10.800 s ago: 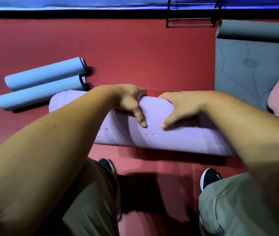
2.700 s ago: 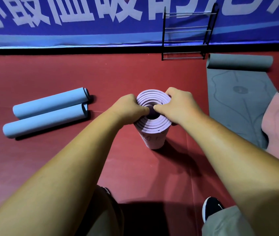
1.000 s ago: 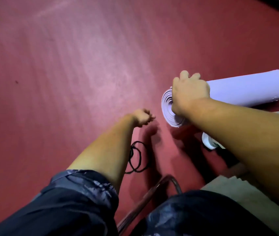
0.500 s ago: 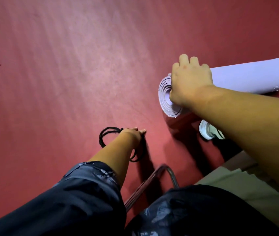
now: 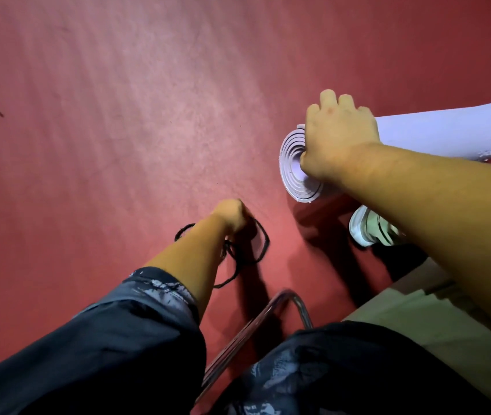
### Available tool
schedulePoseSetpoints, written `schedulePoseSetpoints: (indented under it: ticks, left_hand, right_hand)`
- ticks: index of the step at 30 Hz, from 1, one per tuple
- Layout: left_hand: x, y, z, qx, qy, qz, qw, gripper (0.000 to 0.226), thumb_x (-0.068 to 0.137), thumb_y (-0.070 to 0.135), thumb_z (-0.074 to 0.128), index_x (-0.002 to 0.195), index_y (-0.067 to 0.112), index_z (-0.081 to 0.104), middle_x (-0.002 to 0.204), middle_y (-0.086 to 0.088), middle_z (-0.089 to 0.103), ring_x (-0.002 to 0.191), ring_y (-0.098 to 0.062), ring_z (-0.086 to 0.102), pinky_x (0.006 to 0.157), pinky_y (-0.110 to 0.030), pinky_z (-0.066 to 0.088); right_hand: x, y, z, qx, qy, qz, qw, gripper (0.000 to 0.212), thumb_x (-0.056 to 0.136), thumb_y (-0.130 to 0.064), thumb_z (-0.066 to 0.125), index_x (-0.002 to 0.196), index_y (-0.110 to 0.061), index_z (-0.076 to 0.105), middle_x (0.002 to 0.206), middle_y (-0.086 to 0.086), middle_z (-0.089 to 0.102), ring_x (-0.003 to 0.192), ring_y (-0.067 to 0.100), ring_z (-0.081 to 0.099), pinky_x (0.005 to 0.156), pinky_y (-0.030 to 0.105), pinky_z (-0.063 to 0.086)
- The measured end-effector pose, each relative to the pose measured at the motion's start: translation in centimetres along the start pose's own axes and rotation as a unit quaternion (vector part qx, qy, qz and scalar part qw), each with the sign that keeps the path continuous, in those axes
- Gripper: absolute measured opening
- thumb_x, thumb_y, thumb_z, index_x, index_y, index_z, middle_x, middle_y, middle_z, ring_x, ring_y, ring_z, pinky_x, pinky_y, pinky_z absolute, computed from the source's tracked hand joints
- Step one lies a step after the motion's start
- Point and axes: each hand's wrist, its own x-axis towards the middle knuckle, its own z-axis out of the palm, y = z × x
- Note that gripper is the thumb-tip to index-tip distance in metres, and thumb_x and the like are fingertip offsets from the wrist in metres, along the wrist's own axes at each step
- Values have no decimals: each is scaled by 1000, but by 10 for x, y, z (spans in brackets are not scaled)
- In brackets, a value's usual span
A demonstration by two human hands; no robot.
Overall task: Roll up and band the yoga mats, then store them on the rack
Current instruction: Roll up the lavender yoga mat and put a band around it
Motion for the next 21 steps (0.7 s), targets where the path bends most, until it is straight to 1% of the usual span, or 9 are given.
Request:
schedulePoseSetpoints:
  ticks: [2,4,6,8,12,14,16,18,21]
  left_hand:
    - [-3,0,-19,-58,49,-29,997,25,90,27,78,99,4,81,96,-22,76,92,-36,73,77,-37,54]
    - [-5,-2,-31,-178,83,-48,979,11,85,11,79,94,7,74,92,-19,76,91,-37,74,81,-43,61]
    - [-16,3,-46,-361,82,-76,926,24,84,-8,72,89,11,59,81,-15,66,71,-33,73,75,-48,64]
    - [-29,13,-61,-495,61,-63,864,25,87,-15,61,86,9,54,77,-16,60,58,-28,67,68,-43,62]
    - [-54,54,-97,-614,-8,-29,789,9,97,3,56,100,9,61,82,-9,58,66,-19,63,75,-36,63]
    - [-62,85,-121,-650,-16,4,760,20,97,10,54,116,12,61,94,-6,63,76,-17,65,77,-41,66]
    - [-77,124,-149,-653,-10,54,756,30,104,6,45,130,10,59,107,-8,67,85,-21,69,74,-46,67]
    - [-92,168,-178,-637,13,113,763,41,105,-6,39,135,10,62,111,-10,68,84,-23,71,73,-46,67]
    - [-120,233,-218,-577,23,212,788,46,101,-12,54,137,17,65,113,-11,68,84,-24,71,76,-43,65]
  right_hand:
    - [0,0,-2,3,-8,3,1000,56,84,-37,73,128,-8,54,129,13,45,120,37,49,80,44,36]
    - [0,2,-5,11,-16,13,1000,59,84,-38,75,130,-9,53,130,13,44,120,38,48,79,44,37]
    - [-1,5,-11,28,-23,30,999,60,85,-37,77,132,-10,52,130,12,42,121,40,47,75,44,39]
    - [-2,10,-19,40,-19,33,998,59,85,-34,79,131,-11,50,130,12,41,119,41,47,71,44,42]
    - [-10,29,-42,50,-2,39,998,62,84,-24,81,133,-16,43,129,14,41,112,46,52,66,48,51]
    - [-15,49,-61,66,20,55,996,60,86,-20,78,136,-16,44,130,16,42,108,48,56,67,50,50]
    - [-22,76,-83,89,44,83,992,57,89,-16,73,138,-16,45,133,19,41,104,50,61,70,49,48]
    - [-31,111,-102,116,75,124,983,56,90,-13,71,140,-15,45,138,21,41,105,51,64,74,48,46]
    - [-54,172,-122,161,119,198,960,51,92,-8,67,138,-12,47,137,23,43,112,52,62,81,49,47]
